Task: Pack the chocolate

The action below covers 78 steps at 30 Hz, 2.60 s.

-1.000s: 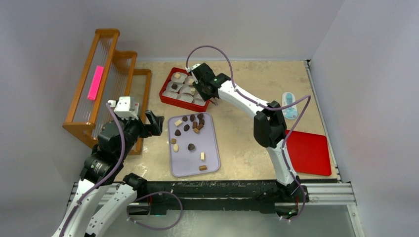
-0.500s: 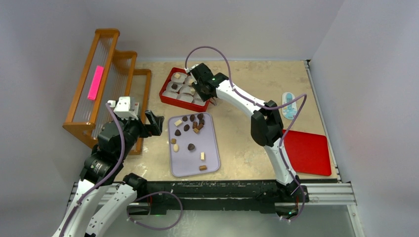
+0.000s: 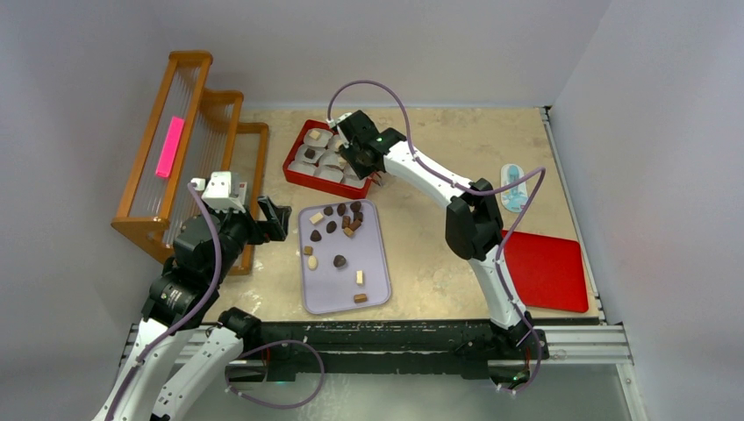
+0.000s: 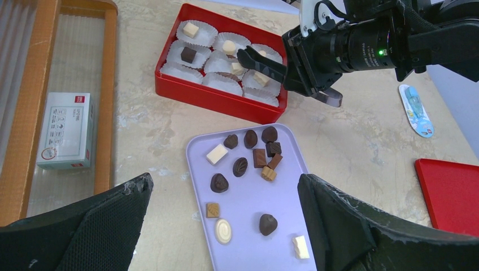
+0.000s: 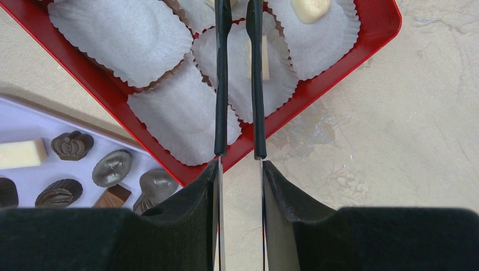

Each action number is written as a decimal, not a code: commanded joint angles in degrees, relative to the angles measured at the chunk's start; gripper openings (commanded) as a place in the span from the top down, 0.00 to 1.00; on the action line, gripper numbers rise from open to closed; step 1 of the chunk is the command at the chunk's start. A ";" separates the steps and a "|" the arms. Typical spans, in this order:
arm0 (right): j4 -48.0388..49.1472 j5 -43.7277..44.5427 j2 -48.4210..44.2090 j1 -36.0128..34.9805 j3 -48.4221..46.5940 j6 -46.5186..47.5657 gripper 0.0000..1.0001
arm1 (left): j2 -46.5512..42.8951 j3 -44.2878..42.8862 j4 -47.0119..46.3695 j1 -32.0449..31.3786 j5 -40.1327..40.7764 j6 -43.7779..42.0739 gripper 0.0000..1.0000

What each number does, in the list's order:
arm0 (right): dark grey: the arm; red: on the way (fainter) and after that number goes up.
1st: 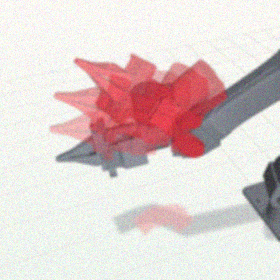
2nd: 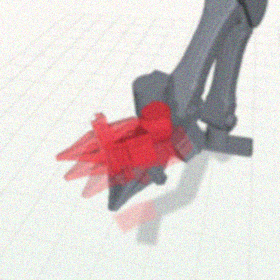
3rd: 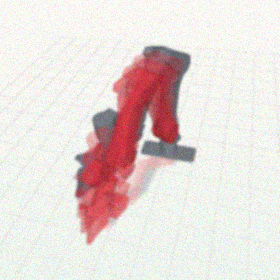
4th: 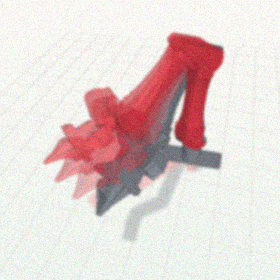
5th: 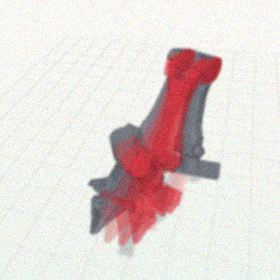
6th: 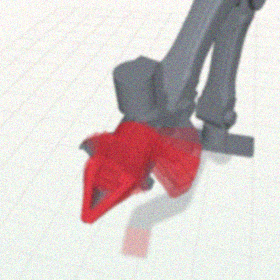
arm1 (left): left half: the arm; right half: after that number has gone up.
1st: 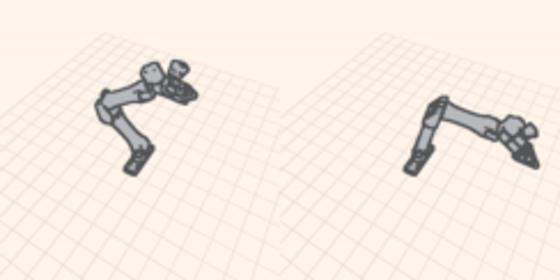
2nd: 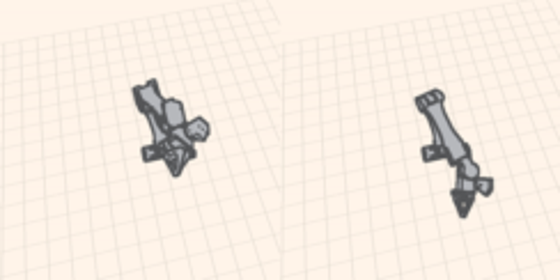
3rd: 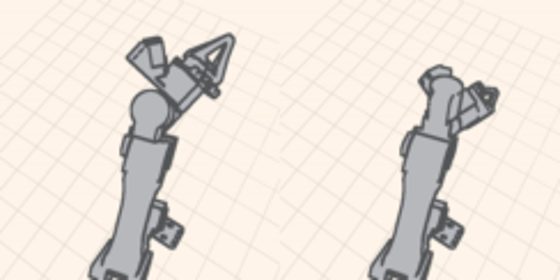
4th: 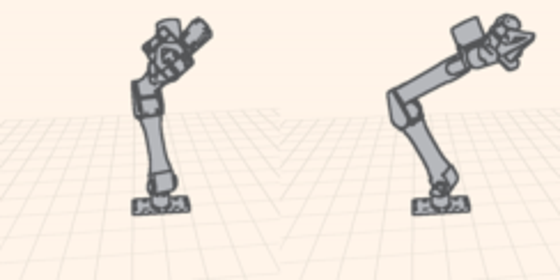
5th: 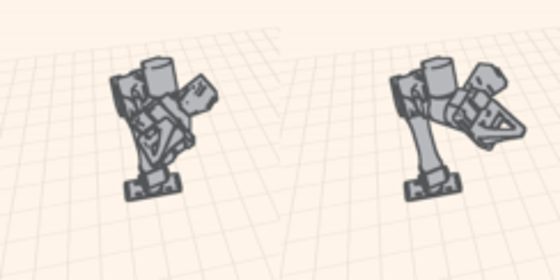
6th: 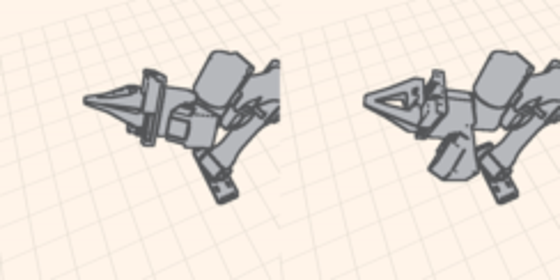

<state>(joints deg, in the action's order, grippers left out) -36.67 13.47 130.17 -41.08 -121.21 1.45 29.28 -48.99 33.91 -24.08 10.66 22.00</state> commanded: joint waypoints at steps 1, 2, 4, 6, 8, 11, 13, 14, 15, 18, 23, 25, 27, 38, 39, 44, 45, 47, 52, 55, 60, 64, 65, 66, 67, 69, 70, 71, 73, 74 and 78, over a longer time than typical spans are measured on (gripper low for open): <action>1.04 -1.64 0.01 0.21 -2.63 -0.55 0.67 | -0.04 0.08 -2.53 -0.18 -0.28 0.24 0.00; 1.18 -2.00 -0.14 0.21 -2.55 -0.53 0.67 | -0.06 0.01 -2.53 -0.18 -0.28 0.24 0.00; 1.44 -2.50 -0.26 0.26 -2.54 -0.58 0.67 | 0.02 0.04 -2.53 -0.18 -0.28 0.24 0.00; 1.73 -3.07 -0.35 0.22 -2.54 -0.59 0.67 | -0.01 -0.02 -2.45 -0.18 -0.29 0.28 0.00; 2.02 -3.90 -0.44 0.21 -2.47 -0.85 0.67 | -0.14 0.08 -2.40 -0.18 -0.20 0.32 0.00; 2.45 -5.34 -0.44 0.27 -2.13 -1.00 0.67 | -0.18 -0.01 -2.36 -0.18 -0.02 0.33 0.00; 2.57 -5.66 -0.29 0.23 -2.02 -2.57 0.67 | -0.10 0.03 -2.31 -0.18 0.06 0.33 0.00; 2.59 -5.99 -0.20 0.21 -2.09 -2.67 0.67 | -0.14 0.04 -2.28 -0.14 0.07 0.33 0.00; 2.72 -6.21 -0.12 0.23 -2.22 -2.75 0.67 | -0.11 0.03 -2.27 -0.18 0.07 0.33 0.00; 3.12 -7.50 -0.19 0.25 -2.37 -2.77 0.67 | -0.13 0.06 -2.40 -0.17 0.07 0.33 0.00; 4.52 -11.44 -1.52 0.21 -2.03 -2.91 0.67 | -0.02 0.04 -2.45 -0.18 -0.02 0.33 0.00; 5.01 -12.65 -2.50 0.21 -1.70 -2.95 0.67 | -0.16 0.04 -2.45 -0.18 -0.09 0.33 0.00; 5.65 -13.33 -4.99 0.20 -0.16 -3.12 0.67 | -0.26 0.07 -2.53 -0.18 -0.26 0.33 0.00; 7.17 -15.78 -21.53 -1.24 17.35 -3.72 0.67 | -1.82 0.01 -2.19 -0.18 -0.02 0.33 0.00; 7.50 -15.88 -23.32 -1.55 19.62 -3.74 0.66 | -1.90 0.00 -2.23 -0.18 -0.10 0.33 0.00; 7.28 -13.23 -31.46 -4.53 28.84 -4.19 0.66 | -2.05 0.06 -2.27 -0.18 -0.66 0.41 0.00; 6.80 -11.63 -33.19 -5.48 30.27 -4.93 0.65 | -1.85 0.10 -2.27 -0.18 -0.85 0.44 0.00; 5.74 -10.77 -35.38 -7.60 33.51 -5.91 0.65 | -1.67 -0.08 -2.18 -0.18 -1.02 0.41 0.00; -0.64 -7.83 -38.49 -12.99 37.82 -9.89 0.65 | -2.06 -0.07 -2.11 -0.13 -0.99 0.41 0.00; -3.50 -6.83 -39.89 -15.41 40.25 -12.85 0.64 | -2.48 0.08 -2.31 -0.18 -1.12 0.41 0.00; -4.31 -6.96 -42.41 -18.14 44.88 -15.10 0.62 | -2.25 0.07 -2.34 -0.18 -1.58 0.41 0.00; -3.51 -7.53 -42.31 -18.99 46.41 -13.01 0.61 | -2.33 -0.02 -2.26 -0.18 -1.54 0.34 0.00; -3.12 -7.66 -42.10 -19.05 46.41 -12.49 0.61 | -2.51 0.10 -2.39 -0.18 -1.33 0.37 0.00; -2.91 -8.09 -41.82 -19.12 46.23 -12.16 0.60 | -2.66 0.10 -2.37 -0.14 -1.07 0.41 0.00; -2.88 -8.69 -41.39 -19.28 45.84 -11.98 0.60 | -2.77 0.05 -2.24 -0.18 -0.81 0.41 0.00; -2.65 -9.69 -40.75 -19.87 45.15 -11.42 0.59 | -2.82 0.04 -1.95 -0.18 -0.41 0.48 0.00; -2.23 -9.80 -40.52 -20.32 44.99 -11.10 0.59 | -2.93 0.04 -1.86 -0.16 -0.23 0.50 0.00; -2.02 -9.76 -40.11 -20.83 44.82 -10.80 0.59 | -2.98 0.04 -1.83 -0.18 0.00 0.50 0.00; -1.93 -9.24 -39.27 -21.32 44.40 -10.43 0.58 | -3.07 0.01 -1.79 -0.18 0.27 0.51 0.00; -1.91 -8.80 -38.76 -21.51 44.29 -10.30 0.58 | -3.19 0.01 -1.75 -0.18 0.32 0.50 0.00; -3.17 -5.38 -36.60 -22.46 43.67 -10.04 0.56 | -3.04 0.02 -1.87 -0.18 0.59 0.50 0.00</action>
<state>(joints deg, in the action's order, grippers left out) -39.38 5.08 91.74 -62.46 -75.00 -9.72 26.41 -48.95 33.93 -24.08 10.35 22.00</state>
